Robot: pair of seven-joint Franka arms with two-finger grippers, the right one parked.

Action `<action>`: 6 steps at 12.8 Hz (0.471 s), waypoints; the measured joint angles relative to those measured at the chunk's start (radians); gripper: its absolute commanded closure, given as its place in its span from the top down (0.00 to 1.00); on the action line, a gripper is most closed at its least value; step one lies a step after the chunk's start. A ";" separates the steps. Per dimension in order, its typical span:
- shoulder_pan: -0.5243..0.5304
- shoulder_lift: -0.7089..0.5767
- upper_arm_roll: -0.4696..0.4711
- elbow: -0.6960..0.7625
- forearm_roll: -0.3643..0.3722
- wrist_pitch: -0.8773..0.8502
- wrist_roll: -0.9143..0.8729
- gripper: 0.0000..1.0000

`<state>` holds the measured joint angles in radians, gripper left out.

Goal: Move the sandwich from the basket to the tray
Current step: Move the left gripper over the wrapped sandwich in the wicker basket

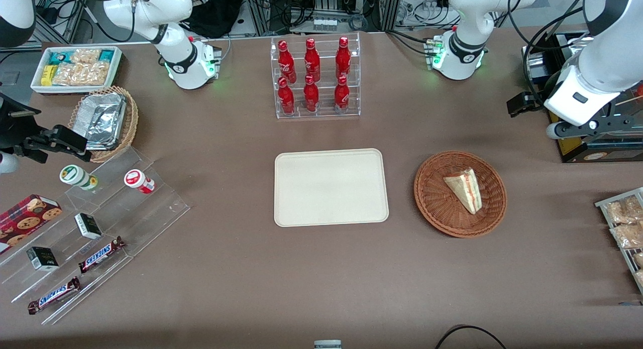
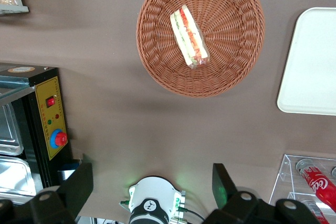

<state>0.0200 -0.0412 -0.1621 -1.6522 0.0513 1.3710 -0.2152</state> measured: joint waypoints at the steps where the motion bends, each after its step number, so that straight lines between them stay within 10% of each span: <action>1: 0.000 0.000 0.000 0.002 0.000 0.000 0.000 1.00; 6: 0.000 0.017 -0.004 -0.009 0.000 0.010 0.000 1.00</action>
<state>0.0197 -0.0241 -0.1658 -1.6614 0.0511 1.3814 -0.2148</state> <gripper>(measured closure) 0.000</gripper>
